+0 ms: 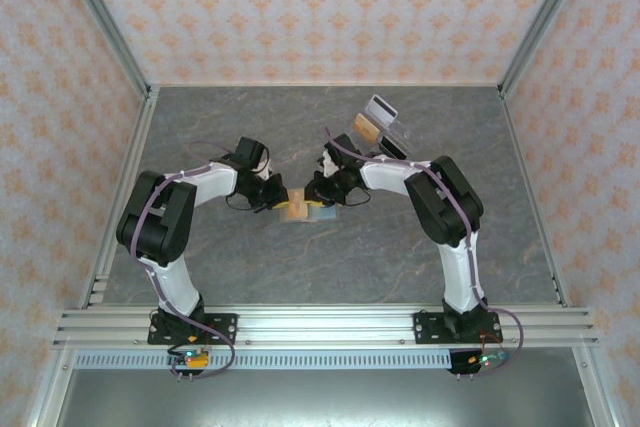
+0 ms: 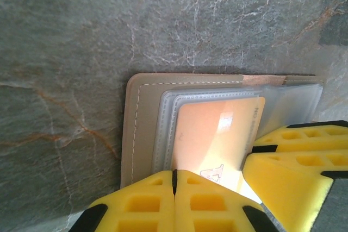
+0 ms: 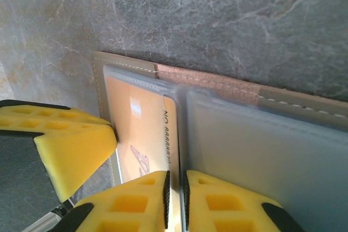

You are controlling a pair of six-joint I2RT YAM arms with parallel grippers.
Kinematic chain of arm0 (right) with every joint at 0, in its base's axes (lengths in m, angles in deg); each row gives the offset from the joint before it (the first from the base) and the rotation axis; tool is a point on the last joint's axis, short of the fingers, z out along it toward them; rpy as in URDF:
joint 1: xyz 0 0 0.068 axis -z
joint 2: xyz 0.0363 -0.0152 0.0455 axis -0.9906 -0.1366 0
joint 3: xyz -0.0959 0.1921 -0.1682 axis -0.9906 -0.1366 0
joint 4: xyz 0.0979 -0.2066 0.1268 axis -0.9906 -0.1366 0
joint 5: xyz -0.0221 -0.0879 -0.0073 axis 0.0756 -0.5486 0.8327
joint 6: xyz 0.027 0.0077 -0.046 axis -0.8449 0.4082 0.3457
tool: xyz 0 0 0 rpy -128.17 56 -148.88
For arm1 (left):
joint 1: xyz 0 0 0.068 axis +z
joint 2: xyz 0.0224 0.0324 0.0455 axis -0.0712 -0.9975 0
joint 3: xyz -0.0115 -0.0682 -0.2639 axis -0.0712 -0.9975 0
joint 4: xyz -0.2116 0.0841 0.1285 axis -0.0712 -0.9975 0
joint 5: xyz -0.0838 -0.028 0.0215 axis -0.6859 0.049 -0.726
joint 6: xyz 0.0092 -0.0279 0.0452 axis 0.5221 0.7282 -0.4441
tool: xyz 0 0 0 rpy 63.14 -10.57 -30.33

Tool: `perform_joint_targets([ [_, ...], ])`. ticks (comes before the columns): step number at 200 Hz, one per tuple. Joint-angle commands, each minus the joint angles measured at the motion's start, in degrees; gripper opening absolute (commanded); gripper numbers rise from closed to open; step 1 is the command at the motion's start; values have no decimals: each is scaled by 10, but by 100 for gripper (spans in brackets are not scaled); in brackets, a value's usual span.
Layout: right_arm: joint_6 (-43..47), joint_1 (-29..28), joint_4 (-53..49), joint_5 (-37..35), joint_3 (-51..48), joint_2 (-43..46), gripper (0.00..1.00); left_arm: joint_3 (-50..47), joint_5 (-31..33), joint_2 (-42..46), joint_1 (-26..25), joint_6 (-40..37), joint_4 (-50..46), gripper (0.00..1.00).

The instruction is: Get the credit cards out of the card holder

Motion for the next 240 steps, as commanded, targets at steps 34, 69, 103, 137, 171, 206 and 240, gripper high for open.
perform_joint_targets([
  [34, -11, -4, 35, 37, 7, -25, 18, -10, -48, -30, -23, -2, 28, 2],
  [69, -11, -4, 37, 37, 6, -24, 15, -4, -50, -28, -32, -5, 25, 2],
  [103, -8, -3, 36, 24, -1, -9, 2, -3, -18, -15, -31, -1, 11, 3],
  [137, -4, 8, 31, 6, -18, 17, 0, -10, 12, 25, -17, 4, -2, 4],
  [171, 8, 13, 17, -1, -27, 34, 0, -7, 28, 68, -10, 0, -25, 16],
  [206, 21, 15, -6, -23, -30, 47, 0, -13, 57, 73, -10, 4, -34, 23],
  [240, 38, 16, -33, -38, -25, 47, 0, -19, 53, 54, -14, 14, -15, 20],
])
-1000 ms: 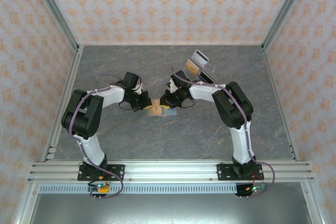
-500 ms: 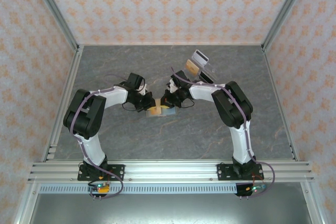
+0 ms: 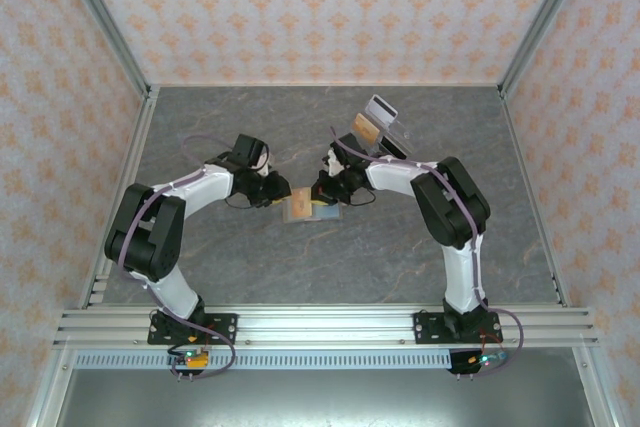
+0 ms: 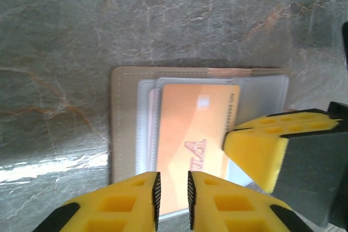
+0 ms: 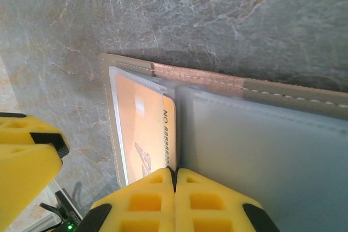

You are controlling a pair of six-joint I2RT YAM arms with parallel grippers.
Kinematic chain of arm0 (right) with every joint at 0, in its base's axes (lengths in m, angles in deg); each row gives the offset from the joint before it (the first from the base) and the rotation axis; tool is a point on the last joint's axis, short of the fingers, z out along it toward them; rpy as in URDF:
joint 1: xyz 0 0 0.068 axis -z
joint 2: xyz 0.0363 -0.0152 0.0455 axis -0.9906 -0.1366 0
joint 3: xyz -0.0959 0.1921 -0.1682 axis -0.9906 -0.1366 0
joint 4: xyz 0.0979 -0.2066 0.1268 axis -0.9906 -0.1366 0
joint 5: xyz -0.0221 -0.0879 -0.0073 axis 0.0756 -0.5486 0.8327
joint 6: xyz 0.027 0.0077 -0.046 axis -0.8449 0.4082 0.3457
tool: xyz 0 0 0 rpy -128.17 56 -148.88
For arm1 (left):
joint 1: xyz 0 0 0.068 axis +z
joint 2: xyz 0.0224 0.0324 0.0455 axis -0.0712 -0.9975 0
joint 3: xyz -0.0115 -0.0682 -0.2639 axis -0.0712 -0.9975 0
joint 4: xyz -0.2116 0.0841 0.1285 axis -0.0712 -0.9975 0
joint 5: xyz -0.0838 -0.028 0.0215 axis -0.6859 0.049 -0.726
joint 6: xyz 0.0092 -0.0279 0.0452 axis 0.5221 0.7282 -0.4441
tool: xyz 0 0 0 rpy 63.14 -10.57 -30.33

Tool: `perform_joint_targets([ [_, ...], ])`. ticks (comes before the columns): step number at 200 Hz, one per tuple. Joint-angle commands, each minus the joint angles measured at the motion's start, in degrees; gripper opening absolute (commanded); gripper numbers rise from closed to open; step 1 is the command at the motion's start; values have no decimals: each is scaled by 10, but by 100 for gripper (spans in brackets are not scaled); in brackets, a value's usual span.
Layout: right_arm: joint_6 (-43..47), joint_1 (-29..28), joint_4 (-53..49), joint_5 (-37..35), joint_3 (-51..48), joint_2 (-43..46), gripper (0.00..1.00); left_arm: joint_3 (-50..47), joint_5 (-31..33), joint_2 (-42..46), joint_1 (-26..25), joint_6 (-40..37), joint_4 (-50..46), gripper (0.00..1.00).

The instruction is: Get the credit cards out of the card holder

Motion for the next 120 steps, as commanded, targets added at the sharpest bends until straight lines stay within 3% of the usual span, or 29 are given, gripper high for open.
perform_joint_targets([
  [1, 23, 3, -32, -26, 0, 18, 0, -9, 17, -13, -1, 11, -5, 20],
  [77, 33, 4, -48, -21, 13, -2, 0, -1, -7, -59, -15, 22, 31, 6],
  [120, 63, 7, -89, -58, 26, -3, 0, 4, 39, -71, -14, 23, -2, 0],
])
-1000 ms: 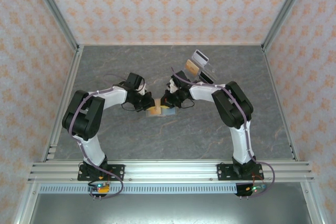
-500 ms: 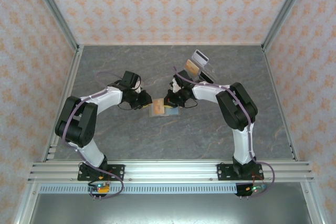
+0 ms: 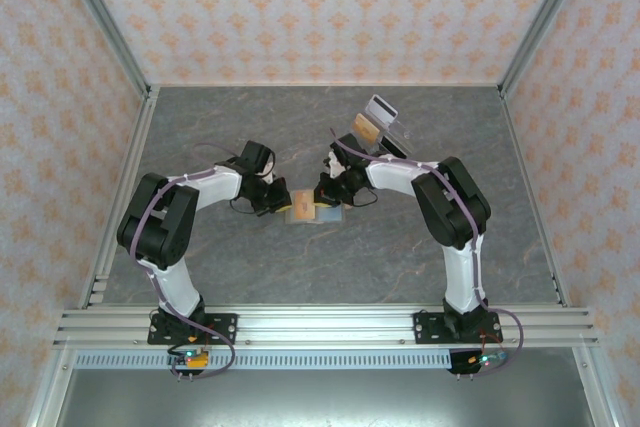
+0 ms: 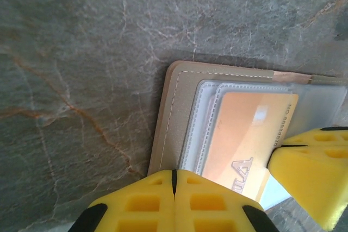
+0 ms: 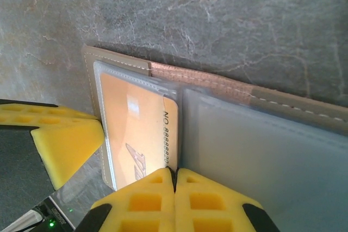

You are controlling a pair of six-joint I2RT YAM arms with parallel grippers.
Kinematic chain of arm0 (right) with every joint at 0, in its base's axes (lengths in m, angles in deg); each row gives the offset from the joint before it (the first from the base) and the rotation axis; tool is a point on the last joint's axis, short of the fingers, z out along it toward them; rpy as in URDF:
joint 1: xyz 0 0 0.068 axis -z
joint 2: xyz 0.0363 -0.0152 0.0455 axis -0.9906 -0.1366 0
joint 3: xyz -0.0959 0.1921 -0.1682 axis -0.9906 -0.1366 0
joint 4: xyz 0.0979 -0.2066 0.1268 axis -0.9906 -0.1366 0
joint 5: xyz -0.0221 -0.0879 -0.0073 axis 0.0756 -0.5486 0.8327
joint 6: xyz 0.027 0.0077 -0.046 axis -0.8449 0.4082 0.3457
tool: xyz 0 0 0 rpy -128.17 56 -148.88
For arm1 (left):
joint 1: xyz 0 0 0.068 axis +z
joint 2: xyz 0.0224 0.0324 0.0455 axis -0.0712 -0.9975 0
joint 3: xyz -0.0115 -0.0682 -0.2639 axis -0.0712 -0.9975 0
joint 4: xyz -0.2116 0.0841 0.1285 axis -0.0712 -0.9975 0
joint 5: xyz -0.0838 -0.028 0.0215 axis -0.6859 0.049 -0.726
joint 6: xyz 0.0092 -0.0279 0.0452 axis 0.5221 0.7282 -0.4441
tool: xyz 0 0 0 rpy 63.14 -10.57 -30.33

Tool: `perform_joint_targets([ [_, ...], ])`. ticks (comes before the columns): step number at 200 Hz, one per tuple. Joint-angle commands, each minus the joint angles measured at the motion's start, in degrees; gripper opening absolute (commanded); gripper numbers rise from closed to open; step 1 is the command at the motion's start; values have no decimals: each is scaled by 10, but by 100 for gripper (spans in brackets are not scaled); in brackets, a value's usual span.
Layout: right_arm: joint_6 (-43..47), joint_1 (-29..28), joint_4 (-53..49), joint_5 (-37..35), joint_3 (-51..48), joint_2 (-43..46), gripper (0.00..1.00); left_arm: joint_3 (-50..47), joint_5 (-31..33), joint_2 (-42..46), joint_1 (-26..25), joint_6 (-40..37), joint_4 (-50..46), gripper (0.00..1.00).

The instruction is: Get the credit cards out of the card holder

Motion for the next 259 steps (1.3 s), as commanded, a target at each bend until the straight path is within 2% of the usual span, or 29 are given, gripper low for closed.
perform_joint_targets([
  [1, 29, 7, -45, -40, 17, -4, 0, 6, 39, -16, -2, 6, -15, 0],
  [48, 34, 14, -43, -44, 0, 13, 0, 0, 60, -24, -1, 11, -24, 0],
  [115, 40, 28, -42, -53, -15, 37, 0, 9, 49, -10, -2, 8, -28, 0],
  [157, 20, 28, -10, -23, -21, 31, 0, 13, 23, 22, -5, 16, -15, 0],
  [186, 10, 27, 3, -9, -21, 30, 0, 23, 40, 52, -17, 17, -29, 7],
  [225, -9, 28, 32, 9, -34, 39, 19, 23, 32, 42, -26, 25, -15, 7],
  [259, -21, 28, 51, 31, -35, 31, 24, 33, 20, 8, -34, 31, 0, 5],
])
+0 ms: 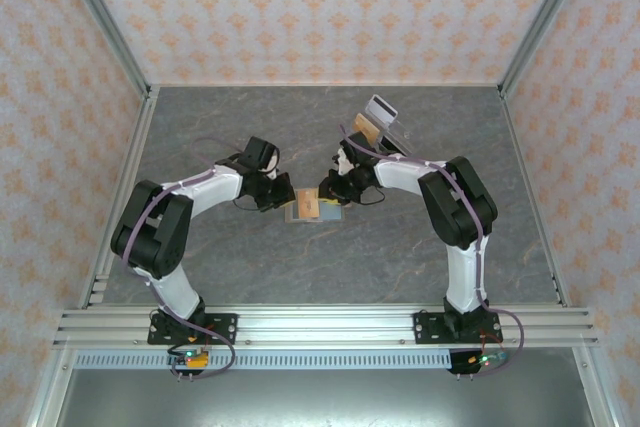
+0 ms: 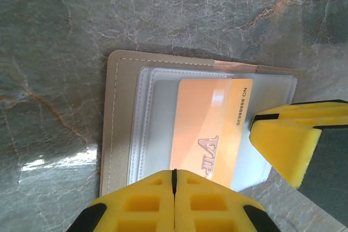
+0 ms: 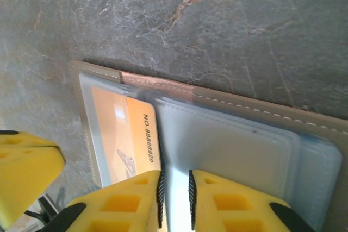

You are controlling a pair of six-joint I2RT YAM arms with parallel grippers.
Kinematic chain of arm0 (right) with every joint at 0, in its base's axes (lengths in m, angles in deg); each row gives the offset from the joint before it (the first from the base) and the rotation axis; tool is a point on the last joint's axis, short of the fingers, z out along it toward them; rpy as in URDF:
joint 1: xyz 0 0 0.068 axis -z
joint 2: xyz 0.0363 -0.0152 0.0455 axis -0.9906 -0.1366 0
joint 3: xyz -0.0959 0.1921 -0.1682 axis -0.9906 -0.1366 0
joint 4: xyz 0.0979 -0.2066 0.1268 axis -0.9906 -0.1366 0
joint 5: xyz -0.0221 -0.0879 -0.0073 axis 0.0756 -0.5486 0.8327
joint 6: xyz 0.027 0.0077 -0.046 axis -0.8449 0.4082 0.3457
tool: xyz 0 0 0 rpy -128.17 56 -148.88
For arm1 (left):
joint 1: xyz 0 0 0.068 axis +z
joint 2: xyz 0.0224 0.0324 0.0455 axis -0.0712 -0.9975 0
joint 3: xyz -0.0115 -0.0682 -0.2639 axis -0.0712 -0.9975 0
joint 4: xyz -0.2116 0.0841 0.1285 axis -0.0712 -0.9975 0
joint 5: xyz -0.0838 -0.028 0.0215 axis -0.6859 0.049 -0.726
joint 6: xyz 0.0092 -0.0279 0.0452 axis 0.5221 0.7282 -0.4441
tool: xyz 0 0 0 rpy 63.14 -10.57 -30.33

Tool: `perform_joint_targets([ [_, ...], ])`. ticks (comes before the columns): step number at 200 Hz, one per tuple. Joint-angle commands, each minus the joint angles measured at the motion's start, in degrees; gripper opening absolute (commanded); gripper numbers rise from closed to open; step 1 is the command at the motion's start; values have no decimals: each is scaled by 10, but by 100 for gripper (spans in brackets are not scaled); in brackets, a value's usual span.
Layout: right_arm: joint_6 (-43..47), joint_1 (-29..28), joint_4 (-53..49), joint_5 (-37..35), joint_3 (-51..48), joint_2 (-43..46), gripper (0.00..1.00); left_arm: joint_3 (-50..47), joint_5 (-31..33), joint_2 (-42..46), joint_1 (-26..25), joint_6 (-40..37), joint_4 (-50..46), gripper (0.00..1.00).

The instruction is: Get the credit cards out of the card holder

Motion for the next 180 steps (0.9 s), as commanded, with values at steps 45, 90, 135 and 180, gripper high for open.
perform_joint_targets([
  [45, -14, -1, 17, 19, -2, 8, 25, 18, 14, -56, -9, 12, 5, 1],
  [90, -5, -5, -1, 18, 12, -3, 25, 7, 26, -66, -9, 13, 3, 0],
  [135, -2, -8, -9, 23, 22, -23, 25, -3, 27, -69, -9, 10, 4, 0],
  [180, 0, -12, -4, 39, 31, -34, 25, -3, 25, -71, -9, 11, 5, 0],
])
